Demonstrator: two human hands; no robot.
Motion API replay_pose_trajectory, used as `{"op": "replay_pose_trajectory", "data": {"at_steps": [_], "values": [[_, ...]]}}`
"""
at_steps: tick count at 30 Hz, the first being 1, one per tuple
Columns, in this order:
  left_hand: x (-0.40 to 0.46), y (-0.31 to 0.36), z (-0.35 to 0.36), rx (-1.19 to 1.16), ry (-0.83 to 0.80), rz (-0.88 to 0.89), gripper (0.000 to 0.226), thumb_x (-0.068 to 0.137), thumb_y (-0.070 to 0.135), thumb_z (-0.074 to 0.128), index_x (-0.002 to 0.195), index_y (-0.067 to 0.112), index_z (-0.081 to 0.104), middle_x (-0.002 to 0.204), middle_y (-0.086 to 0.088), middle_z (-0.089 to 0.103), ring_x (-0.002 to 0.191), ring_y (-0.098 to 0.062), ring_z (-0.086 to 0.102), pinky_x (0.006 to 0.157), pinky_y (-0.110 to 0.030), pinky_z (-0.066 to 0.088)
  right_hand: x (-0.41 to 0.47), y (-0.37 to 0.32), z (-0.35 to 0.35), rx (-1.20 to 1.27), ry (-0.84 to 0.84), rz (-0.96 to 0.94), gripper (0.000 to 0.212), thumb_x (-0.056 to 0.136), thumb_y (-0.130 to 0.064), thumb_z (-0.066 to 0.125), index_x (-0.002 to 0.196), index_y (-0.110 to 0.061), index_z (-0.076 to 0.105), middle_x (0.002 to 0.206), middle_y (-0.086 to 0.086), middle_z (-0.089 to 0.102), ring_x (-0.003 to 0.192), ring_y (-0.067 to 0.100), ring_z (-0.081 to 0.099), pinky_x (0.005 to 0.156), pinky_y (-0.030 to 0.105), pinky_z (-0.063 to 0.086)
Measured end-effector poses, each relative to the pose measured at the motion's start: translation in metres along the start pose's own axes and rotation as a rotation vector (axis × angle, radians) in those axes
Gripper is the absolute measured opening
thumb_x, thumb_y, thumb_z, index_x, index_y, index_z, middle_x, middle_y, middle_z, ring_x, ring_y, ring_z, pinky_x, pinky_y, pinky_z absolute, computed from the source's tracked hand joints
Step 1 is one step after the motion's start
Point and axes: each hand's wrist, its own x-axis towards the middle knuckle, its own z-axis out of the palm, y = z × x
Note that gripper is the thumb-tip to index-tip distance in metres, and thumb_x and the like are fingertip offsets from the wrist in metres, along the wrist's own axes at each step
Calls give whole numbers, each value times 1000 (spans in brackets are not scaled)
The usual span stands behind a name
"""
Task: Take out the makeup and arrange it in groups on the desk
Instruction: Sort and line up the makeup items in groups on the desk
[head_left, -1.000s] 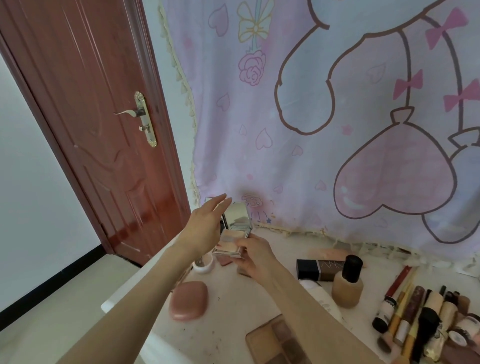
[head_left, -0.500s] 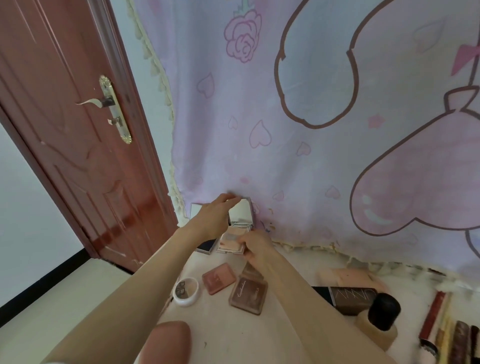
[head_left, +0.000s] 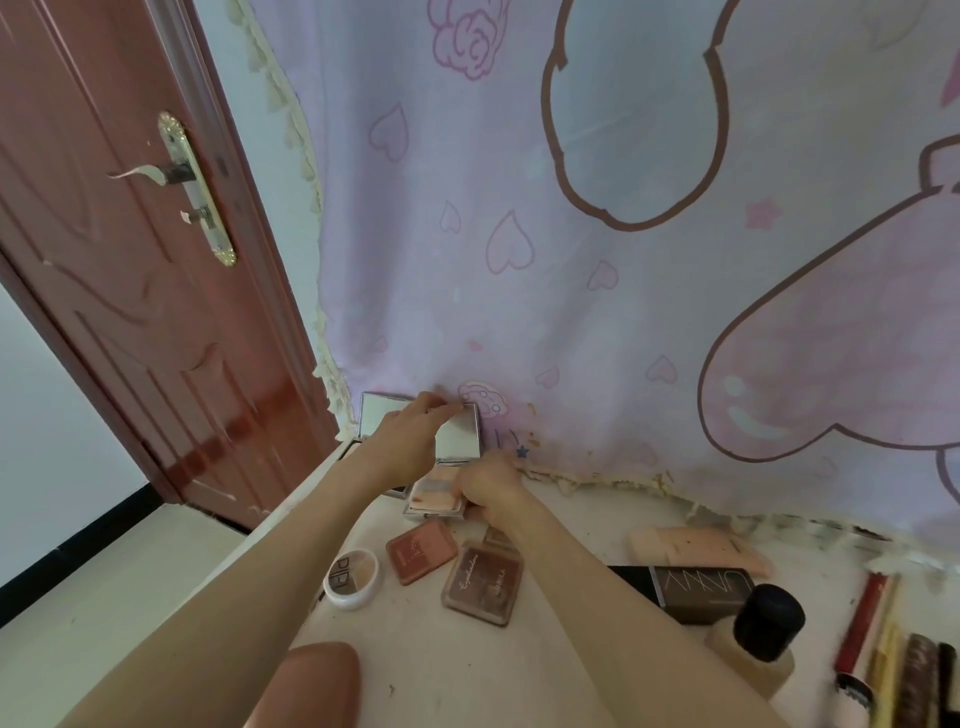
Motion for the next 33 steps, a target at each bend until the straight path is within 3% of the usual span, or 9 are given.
{"op": "replay_pose_trajectory", "data": {"at_steps": [3, 8, 11, 16, 18, 21, 25, 29, 33], "values": [[0, 1, 0, -5, 8, 2, 69, 81, -11, 36, 143, 19, 32, 143, -6, 32, 114, -29, 48, 96, -34, 34, 3, 3, 4, -215, 92, -87, 4, 82, 0, 52, 83, -4, 53, 82, 8, 52, 83, 21, 52, 55, 26, 42], [2, 7, 3, -14, 11, 67, 67, 81, -13, 35, 142, 15, 33, 148, -5, 29, 127, -26, 41, 100, -34, 33, 2, 7, 2, -302, 155, -149, 35, 82, -4, 53, 116, 6, 56, 119, 18, 60, 109, 30, 58, 74, 31, 45], [3, 5, 6, 24, 18, 88, 69, 80, -13, 36, 142, 17, 33, 149, -3, 29, 132, -23, 35, 104, -34, 29, 4, 8, -2, -228, 138, -145, 35, 83, -3, 53, 117, 5, 54, 123, 18, 56, 112, 30, 55, 70, 27, 40], [-1, 2, 7, 87, 14, 95, 71, 81, -9, 37, 144, 22, 29, 152, 1, 24, 136, -20, 28, 107, -36, 26, 3, 12, -2, -62, 123, -110, 7, 80, -1, 53, 81, -8, 53, 74, 5, 52, 71, 19, 49, 46, 20, 32], [-5, 3, 5, 71, -8, 114, 69, 83, -8, 37, 145, 21, 27, 154, 0, 19, 138, -20, 26, 108, -37, 27, -4, 13, -1, -35, 119, -127, 7, 78, -1, 53, 82, -8, 53, 71, 1, 46, 61, 16, 44, 44, 20, 28], [-16, 12, -3, 34, -9, 118, 60, 90, -3, 39, 144, 17, 27, 155, -3, 16, 138, -22, 27, 107, -36, 30, -16, 18, -6, -30, 132, -194, 21, 80, -6, 55, 98, -2, 63, 94, 7, 62, 79, 21, 55, 57, 23, 38], [-44, 30, -6, -43, 6, 72, 52, 95, 8, 41, 145, 17, 28, 154, -6, 18, 138, -23, 26, 110, -34, 27, -48, 26, -19, -105, 122, -296, 13, 86, -7, 49, 75, -12, 55, 75, 4, 53, 75, 21, 49, 60, 25, 38], [-86, 44, 1, -141, 18, 34, 49, 94, 11, 45, 141, 17, 35, 151, -6, 25, 140, -22, 22, 112, -31, 21, -90, 37, -29, -179, 111, -358, 29, 92, -11, 47, 119, -8, 59, 113, 5, 60, 109, 22, 56, 94, 31, 45], [-138, 60, 7, -213, -5, -12, 42, 94, 15, 47, 136, 15, 43, 144, -9, 35, 134, -23, 31, 110, -28, 23, -130, 56, -37, -307, 140, -436, 32, 94, -15, 49, 125, -12, 57, 126, 4, 60, 113, 16, 55, 91, 17, 37]]}}
